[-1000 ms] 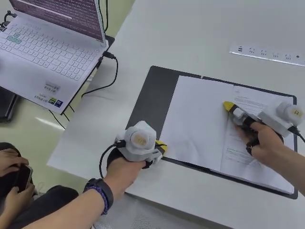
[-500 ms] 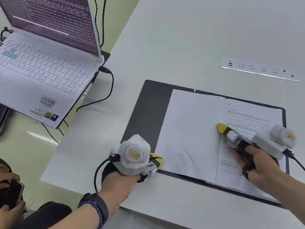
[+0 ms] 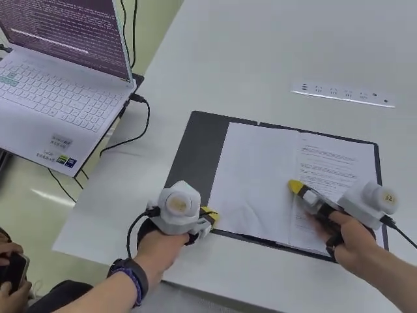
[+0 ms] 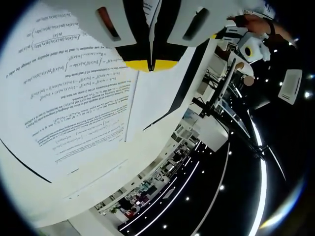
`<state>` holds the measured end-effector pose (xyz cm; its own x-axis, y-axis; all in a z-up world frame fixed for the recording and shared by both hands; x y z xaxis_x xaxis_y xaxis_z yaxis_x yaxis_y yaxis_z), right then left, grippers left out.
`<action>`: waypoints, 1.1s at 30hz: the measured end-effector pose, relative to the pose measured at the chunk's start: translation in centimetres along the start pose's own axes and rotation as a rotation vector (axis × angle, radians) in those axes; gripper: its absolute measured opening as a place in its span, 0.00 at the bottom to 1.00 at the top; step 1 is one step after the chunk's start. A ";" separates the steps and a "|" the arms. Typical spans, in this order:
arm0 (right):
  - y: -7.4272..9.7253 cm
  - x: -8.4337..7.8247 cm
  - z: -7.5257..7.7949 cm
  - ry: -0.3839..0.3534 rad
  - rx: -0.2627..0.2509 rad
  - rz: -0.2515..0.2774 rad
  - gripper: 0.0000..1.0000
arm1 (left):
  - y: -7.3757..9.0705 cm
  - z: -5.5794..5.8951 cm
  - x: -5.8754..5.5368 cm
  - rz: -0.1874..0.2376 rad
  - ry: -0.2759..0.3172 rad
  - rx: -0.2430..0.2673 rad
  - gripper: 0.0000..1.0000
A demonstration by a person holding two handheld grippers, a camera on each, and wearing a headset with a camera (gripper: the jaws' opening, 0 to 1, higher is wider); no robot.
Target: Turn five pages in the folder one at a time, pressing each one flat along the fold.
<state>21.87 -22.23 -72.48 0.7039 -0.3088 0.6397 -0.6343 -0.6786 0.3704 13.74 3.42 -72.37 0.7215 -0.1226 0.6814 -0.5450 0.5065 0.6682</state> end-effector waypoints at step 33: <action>4.0 -5.5 -0.8 0.014 0.014 -0.072 0.00 | 0.1 0.3 0.3 -0.057 -0.017 0.023 0.00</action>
<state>15.18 -22.71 -73.92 0.7431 -0.2490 0.6211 -0.5773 -0.7081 0.4068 13.81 3.22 -72.00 0.7446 -0.1656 0.6467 -0.5129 0.4782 0.7130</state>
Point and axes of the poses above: the centre of the closed fingertips' face, and the gripper's own axes: y roughly backward along the fingers, z roughly to its right, x roughly out of its top, the point moved 10 cm from there along y, roughly backward along the fingers, and after that the axes turned 4 degrees about y, right-handed, at the moved point
